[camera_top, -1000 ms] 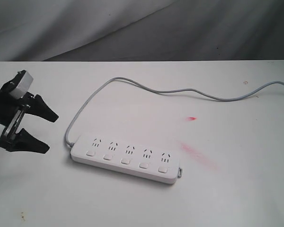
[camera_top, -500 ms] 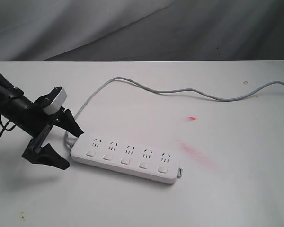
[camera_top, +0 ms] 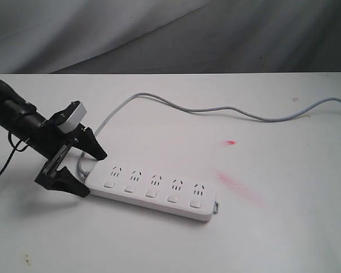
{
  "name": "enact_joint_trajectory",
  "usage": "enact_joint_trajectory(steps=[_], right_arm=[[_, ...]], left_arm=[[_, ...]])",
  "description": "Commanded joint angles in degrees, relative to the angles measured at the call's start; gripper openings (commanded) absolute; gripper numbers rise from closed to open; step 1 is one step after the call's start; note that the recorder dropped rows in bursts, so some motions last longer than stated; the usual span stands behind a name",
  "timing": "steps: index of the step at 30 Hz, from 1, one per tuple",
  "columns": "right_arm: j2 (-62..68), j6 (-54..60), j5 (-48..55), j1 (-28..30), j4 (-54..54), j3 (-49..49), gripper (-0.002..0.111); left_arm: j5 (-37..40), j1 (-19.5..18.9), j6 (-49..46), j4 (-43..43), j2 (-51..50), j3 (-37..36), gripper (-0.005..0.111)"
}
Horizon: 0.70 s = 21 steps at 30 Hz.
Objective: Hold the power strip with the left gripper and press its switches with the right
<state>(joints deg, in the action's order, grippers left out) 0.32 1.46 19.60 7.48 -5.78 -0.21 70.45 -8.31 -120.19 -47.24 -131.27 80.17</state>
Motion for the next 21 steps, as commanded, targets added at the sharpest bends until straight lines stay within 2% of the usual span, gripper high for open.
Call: enact_joint_trajectory(steps=[1,10,12,16,17,19,21], right_arm=[[-0.32,0.02,-0.11,-0.21,0.27,0.21,0.0],[-0.32,0.02,-0.11,-0.21,0.27,0.21,0.0],[-0.32,0.02,-0.11,-0.21,0.27,0.21,0.0],[-0.32,0.02,-0.11,-0.21,0.27,0.21,0.0],[-0.32,0.02,-0.11,-0.21,0.27,0.21,0.0],[-0.32,0.02,-0.11,-0.21,0.27,0.21,0.0],[-0.32,0.02,-0.11,-0.21,0.27,0.21,0.0]], left_arm=[[-0.49,2.05,0.26,3.22,-0.84,0.14,0.104],[-0.85,2.19,0.26,3.61,-0.84,0.14,0.102],[-1.74,2.19,0.26,3.84,-0.84,-0.14,0.093],[-1.96,2.19,0.26,5.47,-0.84,-0.49,0.058],[-1.96,2.19,0.26,5.89,-0.84,-0.49,0.052],[-1.96,2.19,0.26,6.16,-0.84,-0.76,0.045],[-1.55,2.19,0.26,6.16,-0.84,-0.85,0.045]])
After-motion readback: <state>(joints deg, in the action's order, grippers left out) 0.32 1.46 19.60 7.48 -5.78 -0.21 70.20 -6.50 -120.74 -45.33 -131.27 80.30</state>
